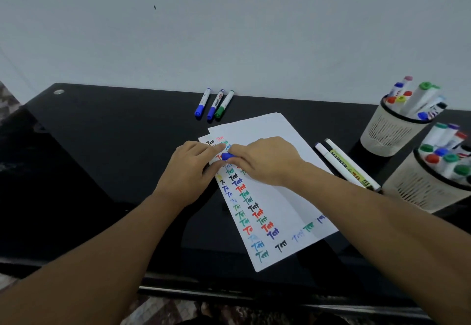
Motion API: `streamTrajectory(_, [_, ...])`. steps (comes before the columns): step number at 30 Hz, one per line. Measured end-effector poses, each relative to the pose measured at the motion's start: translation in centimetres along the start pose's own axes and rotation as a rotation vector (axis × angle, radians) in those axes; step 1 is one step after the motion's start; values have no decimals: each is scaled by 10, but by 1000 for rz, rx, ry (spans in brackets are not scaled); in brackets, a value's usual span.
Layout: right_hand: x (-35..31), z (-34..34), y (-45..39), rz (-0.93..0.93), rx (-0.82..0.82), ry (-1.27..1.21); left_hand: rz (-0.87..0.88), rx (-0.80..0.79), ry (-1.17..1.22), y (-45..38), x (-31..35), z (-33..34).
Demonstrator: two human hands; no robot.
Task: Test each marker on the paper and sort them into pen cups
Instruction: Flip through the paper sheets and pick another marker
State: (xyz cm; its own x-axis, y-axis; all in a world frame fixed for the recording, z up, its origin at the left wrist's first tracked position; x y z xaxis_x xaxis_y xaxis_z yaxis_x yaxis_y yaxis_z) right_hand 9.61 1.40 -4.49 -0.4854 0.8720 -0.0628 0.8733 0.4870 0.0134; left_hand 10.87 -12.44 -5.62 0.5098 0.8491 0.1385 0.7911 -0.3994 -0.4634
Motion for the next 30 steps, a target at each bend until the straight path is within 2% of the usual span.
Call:
streamTrajectory(4, [-3,0,-4,8,-2,-13,28,17,-4,0,-1,-1])
streamTrajectory(6, [-1,-1,0,30,18,-109,-8,8,7,-1,-2,0])
streamTrajectory(12, [25,-16,23,162,134,-566,-115,-78,39,-2,-16,7])
streamTrajectory(14, [39,-15,35,262,231,-856,-140,-111,69,-2,-17,10])
streamTrajectory(17, [47,4,51,357,234,-1168,-127,-198,104,1,-10,15])
streamTrajectory(20, [39,12,65,326,177,-1168,-51,-388,17,3,-2,28])
streamTrajectory(23, [41,15,75,316,251,-1079,-1,-528,-74,5,1,37])
streamTrajectory(26, [43,14,79,321,388,-1121,8,-545,-102,9,4,38])
streamTrajectory(30, [34,11,78,366,416,-1227,-21,-485,-95,6,2,34])
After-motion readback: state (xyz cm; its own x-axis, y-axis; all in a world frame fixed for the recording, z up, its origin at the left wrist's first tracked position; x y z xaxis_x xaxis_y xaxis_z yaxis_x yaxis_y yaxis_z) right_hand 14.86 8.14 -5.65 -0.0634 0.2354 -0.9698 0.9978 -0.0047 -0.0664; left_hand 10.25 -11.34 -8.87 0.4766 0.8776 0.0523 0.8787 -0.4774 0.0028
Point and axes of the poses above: each hand's wrist, its own y-axis away from the middle knuckle, its own z-axis out of the palm, x = y × z, the point moved 9 cm from there along -y, towards the middle knuckle, and after that the axes turned 8 degrees about -y, right-handed, at the moved point
